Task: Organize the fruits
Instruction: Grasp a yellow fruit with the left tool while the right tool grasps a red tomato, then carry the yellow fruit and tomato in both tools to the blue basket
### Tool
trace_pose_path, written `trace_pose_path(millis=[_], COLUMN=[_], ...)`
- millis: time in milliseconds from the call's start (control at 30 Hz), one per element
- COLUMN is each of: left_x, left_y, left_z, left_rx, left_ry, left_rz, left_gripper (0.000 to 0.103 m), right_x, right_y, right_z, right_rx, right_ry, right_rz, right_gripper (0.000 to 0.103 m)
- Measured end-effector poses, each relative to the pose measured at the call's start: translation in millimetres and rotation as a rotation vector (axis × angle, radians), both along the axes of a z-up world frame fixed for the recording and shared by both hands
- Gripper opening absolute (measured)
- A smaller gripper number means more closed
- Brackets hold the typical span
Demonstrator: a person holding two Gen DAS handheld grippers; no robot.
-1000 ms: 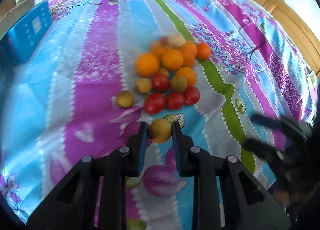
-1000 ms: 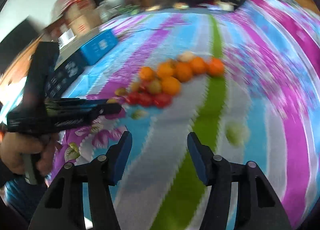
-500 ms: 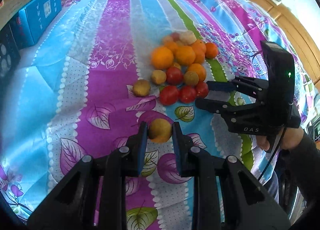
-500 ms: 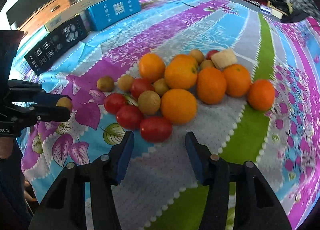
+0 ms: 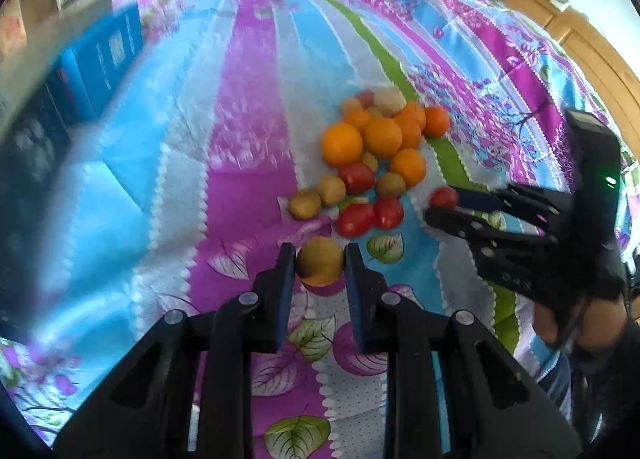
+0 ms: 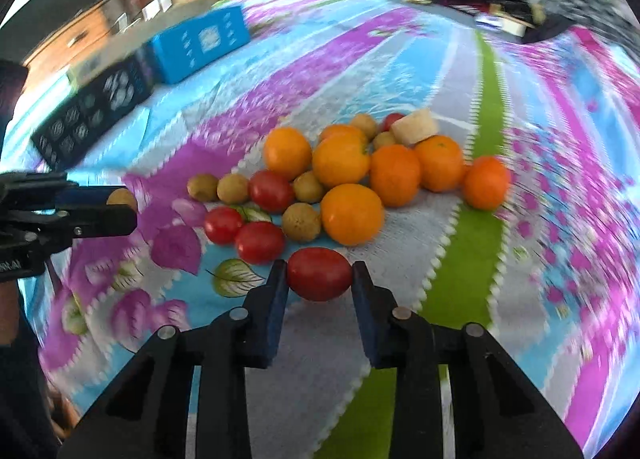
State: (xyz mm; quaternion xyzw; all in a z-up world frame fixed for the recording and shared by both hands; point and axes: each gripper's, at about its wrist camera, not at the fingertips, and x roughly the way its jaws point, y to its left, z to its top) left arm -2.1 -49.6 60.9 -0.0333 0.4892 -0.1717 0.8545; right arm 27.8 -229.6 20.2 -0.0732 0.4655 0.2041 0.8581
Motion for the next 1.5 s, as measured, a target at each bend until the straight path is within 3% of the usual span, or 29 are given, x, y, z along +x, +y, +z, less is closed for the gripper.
trace_pose_path(millis=[200, 500, 1033, 1500], left_x=[-6.5, -18.8, -33.5, -48.7], left_y=[0.4, 14.7, 91.2, 192.5], left_z=[32.9, 78.3, 153.1, 196.0], left_rx=[0.061, 0.068, 0.073, 0.093], left_ry=[-0.106, -0.163, -0.276, -0.338], left_rz=[0.025, 0.077, 0.260, 0.478], left_gripper=[0.025, 0.025, 0.025, 0.025], right_x=[-38.5, -66.2, -65.0, -37.5], right_y=[-13.3, -17.1, 48.0, 164.4], right_z=[49.2, 106.2, 186.1, 246.0], right_rx=[0.053, 0.035, 0.058, 0.124], right_ry=[-0.066, -0.153, -0.271, -0.321], right_rz=[-0.269, -0.345, -0.243, -0.045], right_gripper=[0.036, 0.036, 0.036, 0.036])
